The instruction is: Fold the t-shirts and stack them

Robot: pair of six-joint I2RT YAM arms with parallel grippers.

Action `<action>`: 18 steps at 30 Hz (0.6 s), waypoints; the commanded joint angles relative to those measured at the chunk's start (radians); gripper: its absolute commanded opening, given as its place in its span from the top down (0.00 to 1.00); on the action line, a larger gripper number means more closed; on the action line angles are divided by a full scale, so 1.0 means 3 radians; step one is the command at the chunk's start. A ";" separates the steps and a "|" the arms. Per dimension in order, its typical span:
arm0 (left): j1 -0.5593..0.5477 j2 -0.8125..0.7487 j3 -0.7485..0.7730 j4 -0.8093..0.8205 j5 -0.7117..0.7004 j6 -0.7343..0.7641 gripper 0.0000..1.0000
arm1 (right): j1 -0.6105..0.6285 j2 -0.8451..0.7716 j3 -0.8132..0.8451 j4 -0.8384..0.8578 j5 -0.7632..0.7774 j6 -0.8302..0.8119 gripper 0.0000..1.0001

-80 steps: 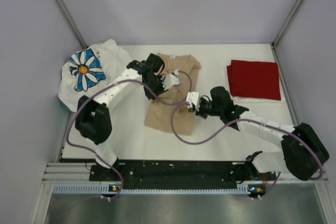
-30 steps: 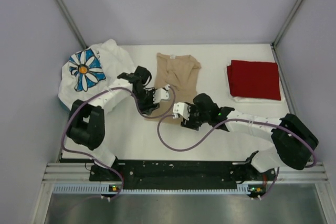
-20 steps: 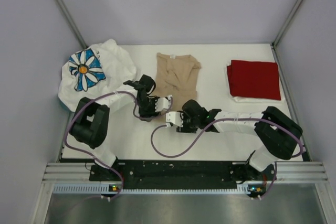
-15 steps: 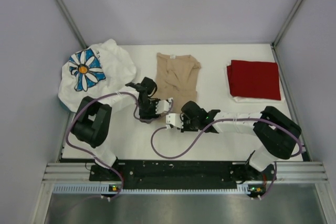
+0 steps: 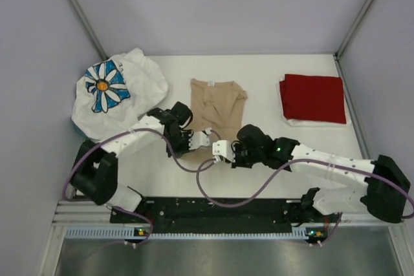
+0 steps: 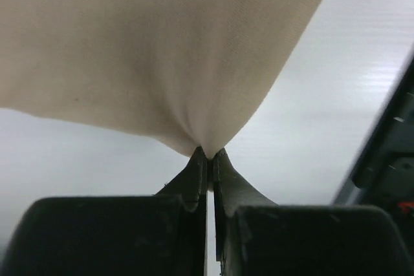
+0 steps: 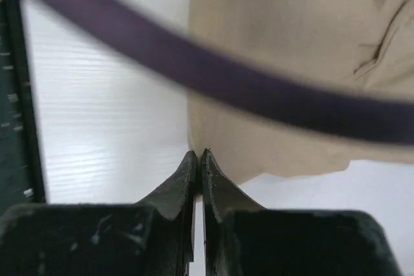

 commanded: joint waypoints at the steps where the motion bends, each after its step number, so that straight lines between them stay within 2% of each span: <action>1: -0.0213 -0.0768 -0.0130 -0.0960 0.0213 -0.0111 1.00 | 0.0237 -0.0529 0.0123 -0.0829 -0.0554 0.0219 1.00; 6: -0.0305 -0.1413 0.0115 -0.1630 0.0571 -0.0081 1.00 | 0.0289 -0.0893 0.0215 -0.1218 -0.1168 0.0438 1.00; 10: -0.0305 -0.1628 0.0320 -0.1616 0.0623 -0.0218 1.00 | 0.0218 -0.1113 0.0317 -0.1168 -0.1439 0.0454 1.00; 15: -0.0244 -0.1333 0.0759 -0.1330 0.0265 -0.0510 1.00 | -0.0625 -0.0904 0.0435 -0.0866 -0.1715 0.0520 1.00; 18: 0.0011 -0.0960 0.1106 -0.1095 0.0040 -0.0658 1.00 | -0.1116 -0.0547 0.0567 -0.0596 -0.1885 0.0632 1.00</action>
